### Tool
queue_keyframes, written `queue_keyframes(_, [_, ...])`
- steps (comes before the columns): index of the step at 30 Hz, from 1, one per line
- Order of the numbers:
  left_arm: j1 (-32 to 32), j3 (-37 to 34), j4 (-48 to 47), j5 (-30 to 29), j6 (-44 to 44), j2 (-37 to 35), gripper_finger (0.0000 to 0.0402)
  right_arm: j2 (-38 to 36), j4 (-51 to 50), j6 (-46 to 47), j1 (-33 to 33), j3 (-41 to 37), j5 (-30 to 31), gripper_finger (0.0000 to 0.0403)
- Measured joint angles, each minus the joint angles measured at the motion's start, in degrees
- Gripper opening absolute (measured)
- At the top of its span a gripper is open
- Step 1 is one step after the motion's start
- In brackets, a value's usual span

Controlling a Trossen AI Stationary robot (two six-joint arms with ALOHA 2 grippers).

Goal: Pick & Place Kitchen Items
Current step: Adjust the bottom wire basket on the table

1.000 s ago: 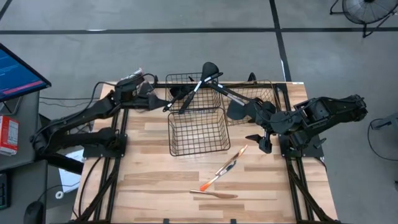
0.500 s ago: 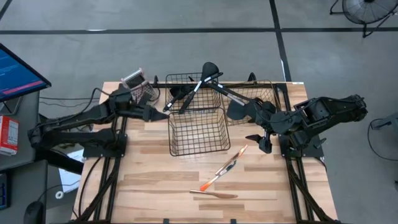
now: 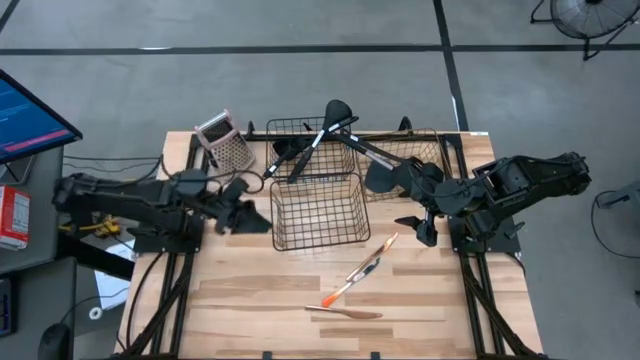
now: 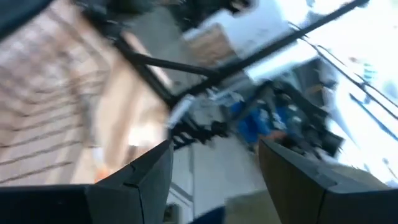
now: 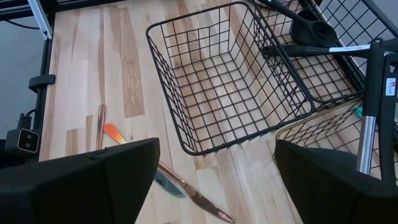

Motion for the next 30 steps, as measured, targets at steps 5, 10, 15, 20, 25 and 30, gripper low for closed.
queue_keyframes(5, [-7.5,0.0,8.5,-5.1,0.1,0.0,0.0218,0.0,-0.1,0.0,0.0,0.0,0.0,0.0317])
queue_keyframes(10, [-12.2,0.0,10.8,-10.8,0.7,1.0,0.0218,0.0,-0.2,0.0,0.0,0.0,0.0,0.0317])
queue_keyframes(15, [-15.6,0.0,11.3,-12.4,1.6,4.7,0.0208,0.0,-0.9,0.0,0.0,0.0,0.0,0.0317])
queue_keyframes(20, [-18.6,0.0,12.7,-12.6,1.5,9.0,0.0176,0.0,-2.5,-0.1,0.0,0.0,-0.1,0.0317])
queue_keyframes(25, [-22.1,0.0,19.3,-14.0,-0.3,12.9,0.0135,0.0,-2.7,-1.3,0.1,0.0,-0.5,0.0317])
queue_keyframes(30, [-26.4,0.0,20.3,-18.9,-1.7,15.7,0.008,0.0,-3.2,-1.6,0.1,0.0,-1.6,0.0317])
